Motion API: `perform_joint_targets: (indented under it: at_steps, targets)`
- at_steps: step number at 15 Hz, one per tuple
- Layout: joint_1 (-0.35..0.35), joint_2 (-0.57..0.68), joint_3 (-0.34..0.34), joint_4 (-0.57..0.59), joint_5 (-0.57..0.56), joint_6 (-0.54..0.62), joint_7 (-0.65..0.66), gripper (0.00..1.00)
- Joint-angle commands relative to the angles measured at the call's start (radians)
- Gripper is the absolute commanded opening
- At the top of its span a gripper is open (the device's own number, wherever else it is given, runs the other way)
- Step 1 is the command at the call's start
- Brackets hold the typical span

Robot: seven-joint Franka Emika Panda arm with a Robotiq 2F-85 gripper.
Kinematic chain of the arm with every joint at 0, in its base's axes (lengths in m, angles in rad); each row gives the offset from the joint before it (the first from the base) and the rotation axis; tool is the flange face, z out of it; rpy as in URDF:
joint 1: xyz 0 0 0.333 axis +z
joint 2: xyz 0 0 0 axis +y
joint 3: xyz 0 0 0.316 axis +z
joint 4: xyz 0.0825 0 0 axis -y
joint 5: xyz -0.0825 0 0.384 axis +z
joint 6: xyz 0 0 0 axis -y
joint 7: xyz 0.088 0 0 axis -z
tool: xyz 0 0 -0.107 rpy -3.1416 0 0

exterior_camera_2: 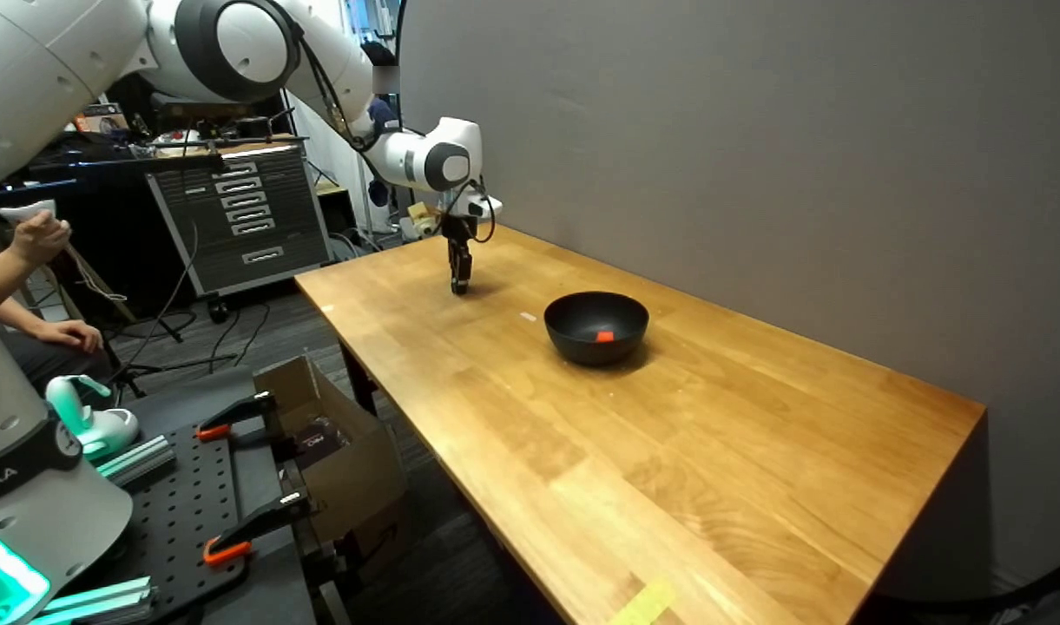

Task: Put the orange and green blocks one at a time into the bowl

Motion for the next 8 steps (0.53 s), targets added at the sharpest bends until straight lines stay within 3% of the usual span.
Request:
perform_joint_targets:
  at_steps: [1,2,8]
  targets:
    - [0.025,0.002,-0.038,0.033,-0.037,-0.004,0.007,0.19]
    - [0.025,-0.019,-0.055,0.015,-0.051,-0.004,0.017,0.14]
    - [-0.011,-0.143,-0.197,-0.106,-0.164,0.008,0.105,0.14]
